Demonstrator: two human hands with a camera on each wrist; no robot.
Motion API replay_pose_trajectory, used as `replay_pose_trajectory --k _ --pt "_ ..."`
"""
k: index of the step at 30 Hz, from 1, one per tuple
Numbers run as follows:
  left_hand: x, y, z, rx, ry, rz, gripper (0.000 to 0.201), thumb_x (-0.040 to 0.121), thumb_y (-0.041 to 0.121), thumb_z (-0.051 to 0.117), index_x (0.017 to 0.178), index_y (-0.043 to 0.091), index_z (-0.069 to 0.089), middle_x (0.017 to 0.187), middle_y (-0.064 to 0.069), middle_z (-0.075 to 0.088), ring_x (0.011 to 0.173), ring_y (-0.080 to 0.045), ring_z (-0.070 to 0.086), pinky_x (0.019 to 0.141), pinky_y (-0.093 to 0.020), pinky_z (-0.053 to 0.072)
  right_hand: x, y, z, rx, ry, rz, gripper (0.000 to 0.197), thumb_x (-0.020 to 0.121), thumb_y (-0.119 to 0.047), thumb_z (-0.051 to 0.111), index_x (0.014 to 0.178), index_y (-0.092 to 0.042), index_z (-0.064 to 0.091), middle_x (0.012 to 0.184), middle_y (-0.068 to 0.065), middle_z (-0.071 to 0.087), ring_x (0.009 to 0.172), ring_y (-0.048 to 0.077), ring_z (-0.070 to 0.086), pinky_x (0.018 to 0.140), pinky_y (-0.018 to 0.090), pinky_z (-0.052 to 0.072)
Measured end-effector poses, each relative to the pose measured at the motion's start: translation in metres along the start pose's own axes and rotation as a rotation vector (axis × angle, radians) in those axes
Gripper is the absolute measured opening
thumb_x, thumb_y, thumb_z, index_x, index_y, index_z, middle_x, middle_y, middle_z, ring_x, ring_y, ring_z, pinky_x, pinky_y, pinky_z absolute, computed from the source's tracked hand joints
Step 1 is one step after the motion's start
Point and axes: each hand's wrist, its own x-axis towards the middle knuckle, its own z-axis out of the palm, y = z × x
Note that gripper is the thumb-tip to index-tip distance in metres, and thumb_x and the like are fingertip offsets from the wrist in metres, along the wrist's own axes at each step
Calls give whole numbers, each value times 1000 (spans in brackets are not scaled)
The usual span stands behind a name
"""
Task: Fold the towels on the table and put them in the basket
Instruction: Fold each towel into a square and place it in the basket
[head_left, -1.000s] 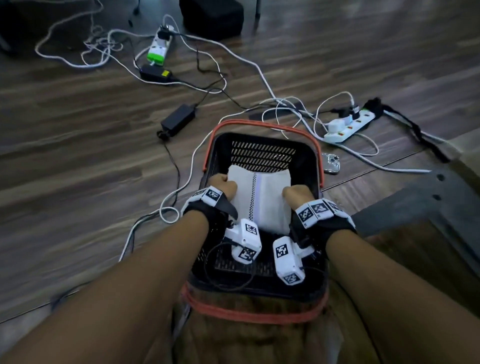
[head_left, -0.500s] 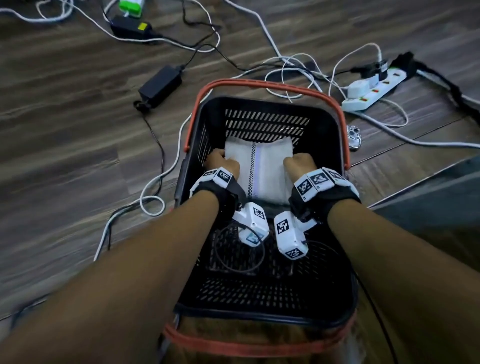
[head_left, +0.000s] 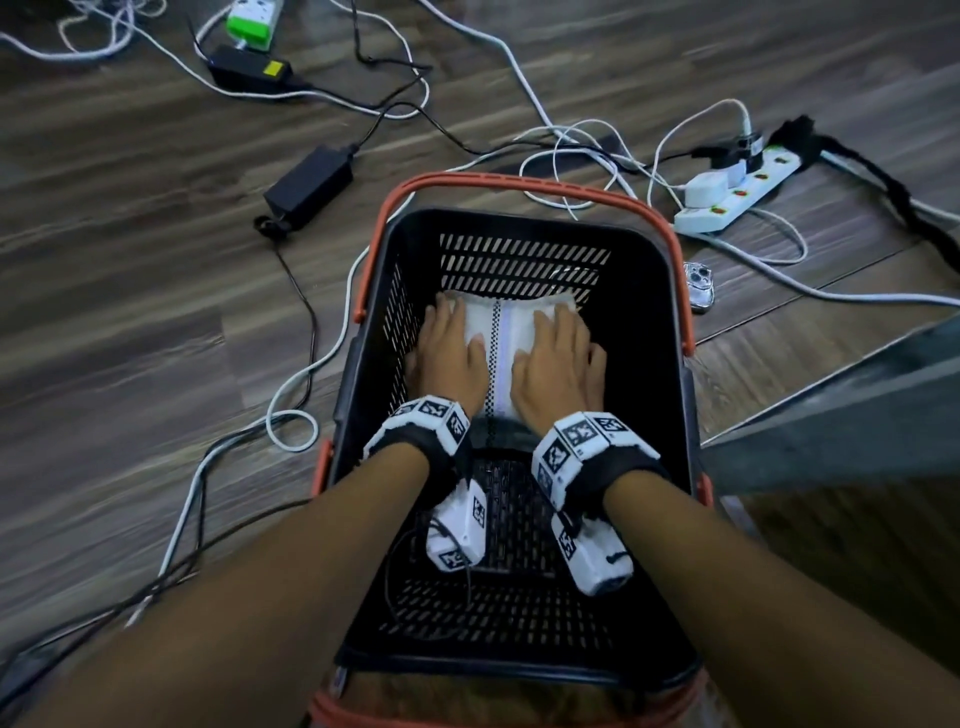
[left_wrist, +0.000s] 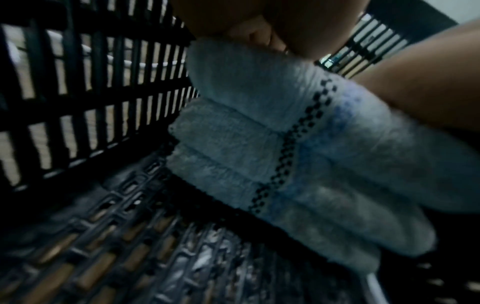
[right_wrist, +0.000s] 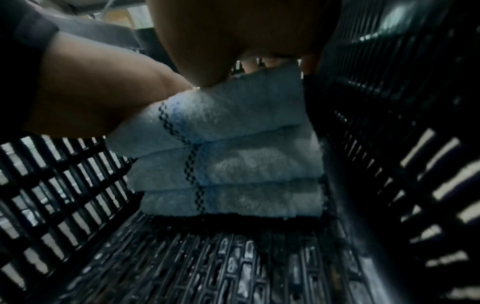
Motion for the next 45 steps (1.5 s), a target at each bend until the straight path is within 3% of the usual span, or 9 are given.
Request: replay_pose_trajectory --k 5,10,17,27,30,33,36,40,45 --pt "-8 -13 12 192 -131 52 53 100 30 21 149 17 9 158 -3 -6 146 -19 -7 117 -44 12 1 8 20 -15 -102 18 59 96 -32 29 148 -9 14 158 10 4 146 21 0 114 49 13" --pt "-10 -20 22 264 -172 81 55 99 34 16 149 20 -4 157 -1 -16 144 -20 -15 117 -45 5 -1 14 30 -40 -127 22 62 96 -34 25 149 -12 4 159 7 -6 146 20 -7 115 50 15" --pt "-6 -22 27 350 -176 100 56 98 36 16 149 20 -1 159 -1 -4 145 -24 -10 118 -44 4 1 14 37 28 -119 51 63 94 -32 30 149 -13 8 159 5 -4 146 18 -5 104 49 32" --pt "-3 -3 -3 456 -389 44 59 98 38 19 149 17 -2 158 -3 -9 144 -29 -12 117 -46 2 8 11 8 29 -351 41 63 96 -32 32 149 -12 6 158 7 -10 145 20 -10 110 52 24" --pt "-12 14 -29 481 -510 1 54 96 35 28 144 11 20 155 -10 13 141 -34 16 112 -50 20 6 11 -22 -28 -498 -26 56 94 -33 37 143 -9 23 156 13 10 144 27 11 106 49 30" --pt "-36 33 -62 456 -573 -53 38 95 35 35 116 6 48 122 -15 50 108 -33 52 84 -39 42 -10 7 -56 -97 -607 -125 39 94 -34 41 118 -5 51 130 18 50 115 33 50 92 39 45" --pt "-62 61 -98 447 -636 -44 29 97 32 35 91 7 48 101 -16 54 86 -29 51 69 -30 34 -31 -2 -101 -68 -738 -147 40 97 -32 43 118 0 56 121 19 59 109 33 56 89 33 45" --pt "-87 107 -158 470 -594 23 37 98 35 34 100 5 56 116 -19 59 104 -33 57 73 -29 35 -60 -5 -177 -40 -682 -142 40 95 -35 47 114 -3 61 118 16 62 107 31 58 91 35 48" --pt "-120 179 -246 451 -400 121 40 93 38 41 101 4 61 110 -18 63 97 -34 59 81 -35 47 -97 0 -296 -64 -504 -137 40 88 -40 50 103 -5 65 105 14 66 99 32 60 85 35 49"
